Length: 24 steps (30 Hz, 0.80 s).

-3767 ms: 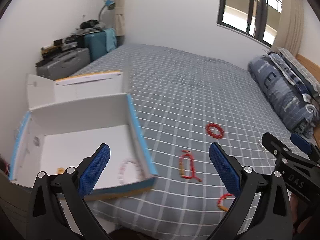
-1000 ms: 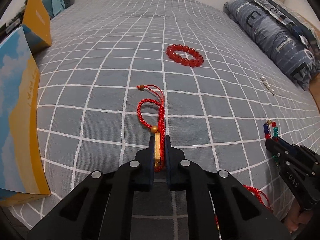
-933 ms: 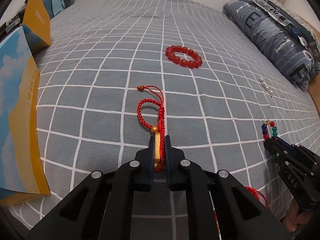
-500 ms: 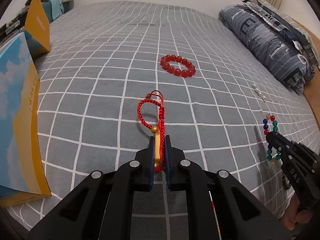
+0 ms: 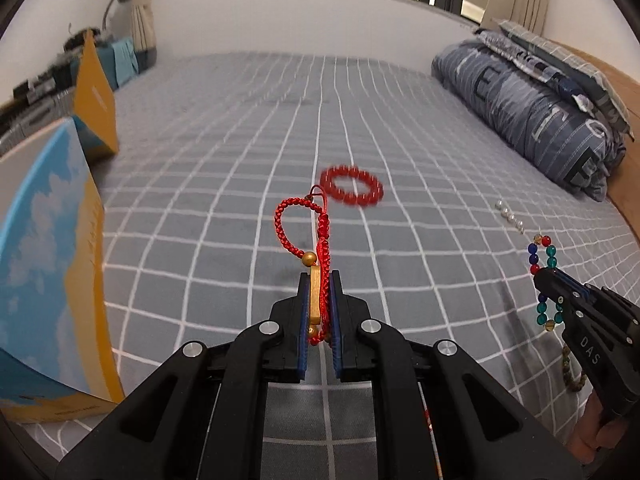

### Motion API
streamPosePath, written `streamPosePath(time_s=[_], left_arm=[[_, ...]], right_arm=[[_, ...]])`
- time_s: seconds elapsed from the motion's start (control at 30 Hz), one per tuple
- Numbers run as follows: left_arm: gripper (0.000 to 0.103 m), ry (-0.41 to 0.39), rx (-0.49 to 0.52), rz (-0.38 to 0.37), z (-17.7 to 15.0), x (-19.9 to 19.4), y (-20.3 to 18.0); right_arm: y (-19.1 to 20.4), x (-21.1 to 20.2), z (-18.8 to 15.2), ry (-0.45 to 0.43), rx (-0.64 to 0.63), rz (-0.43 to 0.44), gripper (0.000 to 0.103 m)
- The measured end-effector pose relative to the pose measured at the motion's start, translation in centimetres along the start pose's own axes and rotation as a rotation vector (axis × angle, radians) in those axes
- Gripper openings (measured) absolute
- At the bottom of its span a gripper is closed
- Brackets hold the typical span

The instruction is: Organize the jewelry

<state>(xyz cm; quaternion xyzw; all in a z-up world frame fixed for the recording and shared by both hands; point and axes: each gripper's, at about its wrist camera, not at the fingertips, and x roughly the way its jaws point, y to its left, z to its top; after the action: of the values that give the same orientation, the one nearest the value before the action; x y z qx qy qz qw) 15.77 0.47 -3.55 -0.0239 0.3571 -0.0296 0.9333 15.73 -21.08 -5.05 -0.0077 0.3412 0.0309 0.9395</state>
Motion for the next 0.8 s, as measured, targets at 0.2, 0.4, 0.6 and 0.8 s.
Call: streamPosePath(time_s=[0.2,0.4,0.6,0.8], left_arm=[[0.008,0.008,0.015,0.001,0.3,0.0,-0.2],[0.008,-0.001,0.018,0.007,1.6,-1.4,-0.6],[0.008,0.002,0.019,0.002,2.0,-2.5,-0.5],[0.008,0.003,0.001,0.003,3.0,-3.9,0.4]], right_arm=[[-0.2,0.1,0.4,0.021,0.025,0.001,0.009],[-0.4,-0.9,1.4,0.02,0.047,-0.018,0.009],[-0.1,-1.8,2.3,0.034,0.058,-0.017,0.009],[0.8,-2.8,3.9,0.039,0.067,0.003,0.009]])
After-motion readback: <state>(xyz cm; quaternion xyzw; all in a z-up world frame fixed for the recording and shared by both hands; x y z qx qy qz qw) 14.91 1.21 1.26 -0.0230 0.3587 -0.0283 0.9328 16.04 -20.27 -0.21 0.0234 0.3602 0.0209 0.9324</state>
